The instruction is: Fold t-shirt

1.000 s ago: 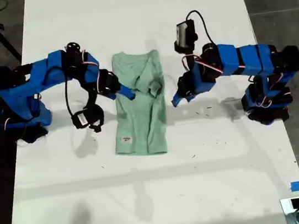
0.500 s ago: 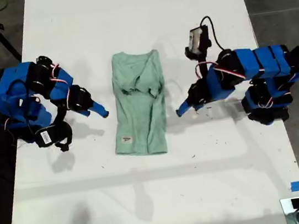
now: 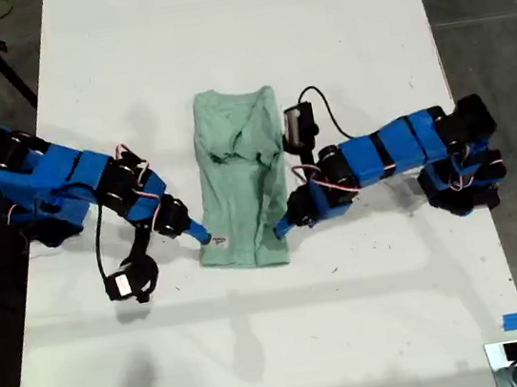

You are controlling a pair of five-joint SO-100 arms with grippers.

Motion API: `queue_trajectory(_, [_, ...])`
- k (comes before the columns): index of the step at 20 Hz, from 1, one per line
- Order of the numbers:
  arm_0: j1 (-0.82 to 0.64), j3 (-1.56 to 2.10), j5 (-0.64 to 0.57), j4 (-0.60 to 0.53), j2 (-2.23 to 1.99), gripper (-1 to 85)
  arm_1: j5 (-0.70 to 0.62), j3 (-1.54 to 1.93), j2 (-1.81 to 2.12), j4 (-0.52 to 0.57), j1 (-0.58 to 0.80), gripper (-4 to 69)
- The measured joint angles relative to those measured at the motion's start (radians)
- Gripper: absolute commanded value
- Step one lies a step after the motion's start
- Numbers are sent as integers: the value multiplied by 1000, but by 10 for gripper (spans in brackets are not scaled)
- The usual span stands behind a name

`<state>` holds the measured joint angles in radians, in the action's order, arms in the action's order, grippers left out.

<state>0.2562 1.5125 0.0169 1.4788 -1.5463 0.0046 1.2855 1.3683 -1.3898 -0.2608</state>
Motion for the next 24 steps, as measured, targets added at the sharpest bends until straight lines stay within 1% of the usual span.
queue_trajectory(6, [29,74,31,-158,133,310,0,-173,-242,32,-17,291])
queue_trajectory(10, [31,78,41,-244,291,312,-2,-249,-390,66,-20,285])
queue_trajectory(14, [21,48,48,-287,419,302,-14,-270,-474,104,-18,239])
queue_trajectory(18, [15,21,55,-287,448,294,-26,-313,-511,133,-15,215])
queue_trajectory(19, [15,21,58,-287,449,280,-26,-313,-512,140,-14,195])
queue_trajectory(21, [14,14,63,-290,449,215,-28,-319,-512,149,-14,173])
queue_trajectory(22, [12,-2,61,-293,449,168,-32,-322,-514,160,-14,167])
queue_trajectory(24, [11,-28,58,-324,451,47,-31,-328,-520,170,-12,119])
